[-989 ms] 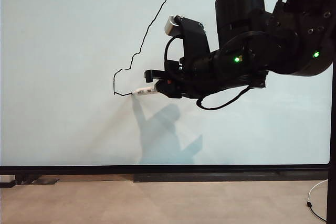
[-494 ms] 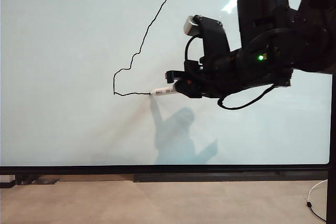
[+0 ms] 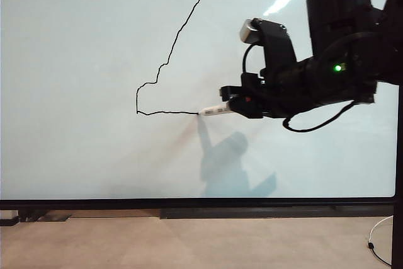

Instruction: Pick up the pen on the shelf to the right of the whiteboard and draw a triangle.

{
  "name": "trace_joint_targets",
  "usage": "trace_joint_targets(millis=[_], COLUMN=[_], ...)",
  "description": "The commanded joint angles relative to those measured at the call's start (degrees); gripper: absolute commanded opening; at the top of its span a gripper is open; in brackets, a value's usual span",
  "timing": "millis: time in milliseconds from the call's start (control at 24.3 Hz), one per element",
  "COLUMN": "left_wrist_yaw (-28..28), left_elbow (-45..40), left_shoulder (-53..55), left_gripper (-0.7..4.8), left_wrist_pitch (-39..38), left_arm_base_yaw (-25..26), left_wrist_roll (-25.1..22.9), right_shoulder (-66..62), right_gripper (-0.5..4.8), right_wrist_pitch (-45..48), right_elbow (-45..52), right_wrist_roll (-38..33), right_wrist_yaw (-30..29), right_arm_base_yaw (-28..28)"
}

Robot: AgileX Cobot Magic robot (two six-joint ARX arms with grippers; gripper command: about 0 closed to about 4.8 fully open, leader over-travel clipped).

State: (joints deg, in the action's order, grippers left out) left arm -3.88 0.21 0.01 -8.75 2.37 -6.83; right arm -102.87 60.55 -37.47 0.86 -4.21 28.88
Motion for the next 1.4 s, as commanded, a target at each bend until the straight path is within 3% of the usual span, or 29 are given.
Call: trace_joint_targets(millis=[41,536,824,1401], left_wrist_yaw=[-0.17,-0.17,-0.20,-0.17], left_elbow=[0.20,0.20,0.20,0.20], left_shoulder=[0.00,0.00,0.00,0.00], left_gripper=[-0.05,-0.05,-0.05,-0.05], left_wrist_pitch=[0.61,0.63,0.63,0.61], left_arm_base_yaw=[-0.02,0.00,0.00,-0.02], left_wrist_roll=[-0.04,-0.04,-0.04,-0.04], right_shoulder=[1.33,4.98,8.33,9.03], right_gripper=[-0.05,-0.05,-0.05,-0.05], right_wrist_pitch=[4.04,4.57,6.99,10.47], right_elbow=[1.25,4.35,9.16,13.90], right_wrist_roll=[0.28,1.49,1.20,0.83], right_wrist_yaw=[4.02,2.78,2.49,1.55], right_arm_base_yaw=[-1.77,-4.94,-10.12,-15.19])
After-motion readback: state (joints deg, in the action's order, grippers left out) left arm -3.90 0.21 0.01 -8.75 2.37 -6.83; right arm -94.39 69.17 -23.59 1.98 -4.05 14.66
